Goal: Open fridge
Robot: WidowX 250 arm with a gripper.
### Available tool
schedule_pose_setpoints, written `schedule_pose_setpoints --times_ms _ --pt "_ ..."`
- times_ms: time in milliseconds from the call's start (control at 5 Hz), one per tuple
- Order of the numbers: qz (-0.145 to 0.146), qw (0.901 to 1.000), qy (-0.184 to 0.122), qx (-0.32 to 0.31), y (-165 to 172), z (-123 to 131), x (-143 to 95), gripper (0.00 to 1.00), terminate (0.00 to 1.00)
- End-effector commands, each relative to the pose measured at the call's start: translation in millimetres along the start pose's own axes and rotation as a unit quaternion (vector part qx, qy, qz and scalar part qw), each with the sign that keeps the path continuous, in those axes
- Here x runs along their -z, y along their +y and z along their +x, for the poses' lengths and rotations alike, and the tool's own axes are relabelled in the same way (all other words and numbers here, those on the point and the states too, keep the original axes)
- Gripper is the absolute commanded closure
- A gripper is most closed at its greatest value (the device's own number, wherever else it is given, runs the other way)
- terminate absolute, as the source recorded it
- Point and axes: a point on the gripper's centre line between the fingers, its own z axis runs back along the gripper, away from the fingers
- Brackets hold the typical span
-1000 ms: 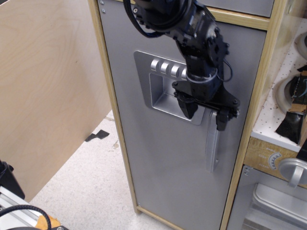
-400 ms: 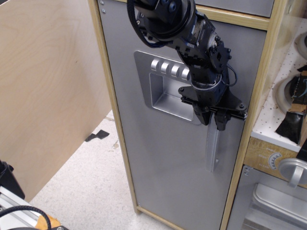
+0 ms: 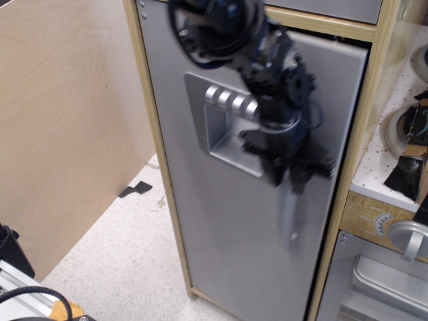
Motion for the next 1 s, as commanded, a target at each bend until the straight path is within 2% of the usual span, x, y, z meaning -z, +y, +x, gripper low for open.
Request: schedule_pose_setpoints --times_ms 0,200,400,600,800 --pt "-0.034 0.9990 0.021 -0.019 -8 -21 -23 1.00 0.00" --pt "-0.045 0.9967 0.064 -0.018 -18 -40 -28 0.00 0.00" --pt "-0.059 0.9924 0.103 -0.032 -41 -58 -23 0.00 0.00" --pt "-0.068 0.9910 0.113 -0.023 -61 -65 -15 0.00 0.00" --pt "-0.071 0.9905 0.115 0.026 -80 -55 -11 0.00 0.00"
